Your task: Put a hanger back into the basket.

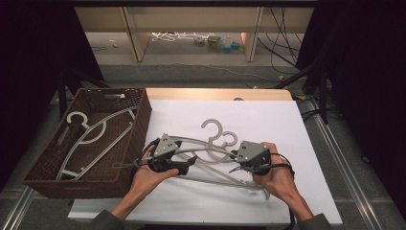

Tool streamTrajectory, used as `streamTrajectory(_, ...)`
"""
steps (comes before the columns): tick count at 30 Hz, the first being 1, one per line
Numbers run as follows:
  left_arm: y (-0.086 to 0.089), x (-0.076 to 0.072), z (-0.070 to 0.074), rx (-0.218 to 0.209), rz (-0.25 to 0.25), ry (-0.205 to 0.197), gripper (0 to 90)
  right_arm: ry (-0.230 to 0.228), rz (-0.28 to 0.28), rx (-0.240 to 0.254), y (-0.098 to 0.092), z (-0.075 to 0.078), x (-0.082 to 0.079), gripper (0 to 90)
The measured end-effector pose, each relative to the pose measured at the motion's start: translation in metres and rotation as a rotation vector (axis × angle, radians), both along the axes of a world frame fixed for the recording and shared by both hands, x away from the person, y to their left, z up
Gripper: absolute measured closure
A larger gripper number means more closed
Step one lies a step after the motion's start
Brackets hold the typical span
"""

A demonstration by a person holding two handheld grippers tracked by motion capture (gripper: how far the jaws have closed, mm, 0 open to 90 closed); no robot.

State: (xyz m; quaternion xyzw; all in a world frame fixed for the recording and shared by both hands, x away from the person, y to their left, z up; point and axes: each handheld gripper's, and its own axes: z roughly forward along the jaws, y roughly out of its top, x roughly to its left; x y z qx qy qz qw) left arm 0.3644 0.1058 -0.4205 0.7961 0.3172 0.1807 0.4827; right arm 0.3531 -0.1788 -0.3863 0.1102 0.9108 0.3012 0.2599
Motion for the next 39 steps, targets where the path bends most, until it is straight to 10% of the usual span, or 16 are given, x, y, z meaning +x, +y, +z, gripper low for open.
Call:
streamTrajectory(17, -0.014, 0.005, 0.002, 0.118, -0.160, -0.024, 55.4, -0.025, 0.092, -0.004, 0.018, 0.005, -0.011, 82.1)
streamTrajectory(23, -0.016, 0.001, 0.005, 0.277, -0.239, -0.111, 70.5, -0.035, 0.114, -0.027, 0.018, 0.005, -0.010, 82.1)
streamTrajectory(29, -0.016, -0.003, 0.009, 0.349, -0.284, -0.166, 75.1, -0.047, 0.137, -0.023, 0.017, 0.005, -0.008, 81.8)
streamTrajectory(35, -0.019, -0.007, 0.013, 0.391, -0.295, -0.172, 78.3, -0.018, 0.090, 0.042, 0.015, 0.001, -0.006, 76.9)
streamTrajectory(39, -0.018, -0.008, 0.014, 0.350, -0.292, -0.146, 81.9, -0.006, -0.014, 0.155, 0.012, 0.002, -0.002, 53.7)
